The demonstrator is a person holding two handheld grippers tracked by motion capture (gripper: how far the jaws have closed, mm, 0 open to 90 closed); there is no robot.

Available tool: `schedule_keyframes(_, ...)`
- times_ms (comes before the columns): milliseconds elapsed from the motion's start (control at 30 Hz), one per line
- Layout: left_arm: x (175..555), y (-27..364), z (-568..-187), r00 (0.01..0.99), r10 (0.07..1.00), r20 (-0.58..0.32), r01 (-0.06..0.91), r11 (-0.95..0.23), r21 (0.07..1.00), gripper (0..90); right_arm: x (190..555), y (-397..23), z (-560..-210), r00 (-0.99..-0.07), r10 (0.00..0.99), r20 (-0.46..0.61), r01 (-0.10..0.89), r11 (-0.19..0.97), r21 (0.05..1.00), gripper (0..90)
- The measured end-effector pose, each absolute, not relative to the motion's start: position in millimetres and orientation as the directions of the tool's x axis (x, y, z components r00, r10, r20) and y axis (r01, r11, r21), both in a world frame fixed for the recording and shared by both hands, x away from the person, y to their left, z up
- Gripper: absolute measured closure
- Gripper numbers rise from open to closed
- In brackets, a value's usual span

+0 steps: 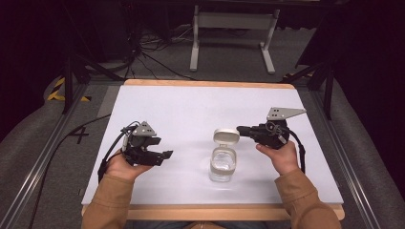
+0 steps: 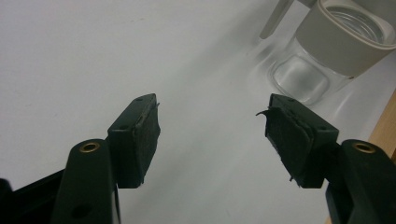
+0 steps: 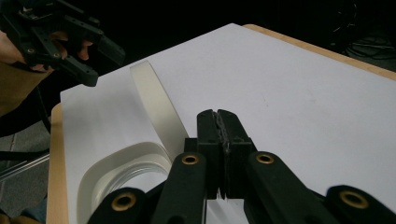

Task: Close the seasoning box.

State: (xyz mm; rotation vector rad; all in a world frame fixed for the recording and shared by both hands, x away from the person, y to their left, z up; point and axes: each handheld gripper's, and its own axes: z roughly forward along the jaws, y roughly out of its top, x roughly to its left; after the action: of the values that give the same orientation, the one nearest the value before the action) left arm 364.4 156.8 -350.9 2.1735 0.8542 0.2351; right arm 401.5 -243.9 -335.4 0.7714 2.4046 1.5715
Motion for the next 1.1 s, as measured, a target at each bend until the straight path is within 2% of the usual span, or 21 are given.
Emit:
schedule_keyframes(300, 369.2, 151.3, -349.4, 0.775, 0.625, -0.095, 0.486, -0.493, 0.721, 34.9, 389.8, -239.7, -333.8, -0.876, 0.474, 0.088, 0.291, 0.375, 0.880, 88.3)
schedule_keyframes(500, 371.3, 147.5, -349.6, 0.781, 0.617, -0.098, 0.481, -0.495, 0.723, 34.8, 380.3, -231.0, -335.7, -0.927, 0.374, 0.034, 0.220, 0.467, 0.857, 88.8)
schedule_keyframes(700, 371.4, 148.0, -349.1, 0.781, 0.616, -0.100, 0.484, -0.497, 0.720, 34.7, 378.8, -229.3, -335.8, -0.934, 0.355, 0.040, 0.216, 0.472, 0.855, 88.3)
schedule_keyframes(767, 370.9, 148.7, -348.9, 0.778, 0.620, -0.100, 0.484, -0.490, 0.725, 34.8, 378.9, -231.6, -333.9, -0.926, 0.376, 0.036, 0.219, 0.456, 0.863, 86.7)
schedule_keyframes(833, 371.2, 149.5, -348.6, 0.779, 0.620, -0.094, 0.480, -0.492, 0.726, 34.8, 379.2, -235.9, -330.8, -0.909, 0.415, 0.033, 0.222, 0.416, 0.882, 80.4)
schedule_keyframes(900, 371.3, 149.4, -348.9, 0.775, 0.624, -0.097, 0.481, -0.484, 0.731, 34.9, 379.9, -244.4, -326.8, -0.878, 0.476, 0.049, 0.247, 0.363, 0.898, 78.2)
schedule_keyframes(1100, 372.0, 149.0, -349.9, 0.775, 0.626, -0.090, 0.479, -0.489, 0.729, 35.1, 385.2, -263.6, -324.0, -0.817, 0.570, 0.094, 0.305, 0.288, 0.908, 72.2)
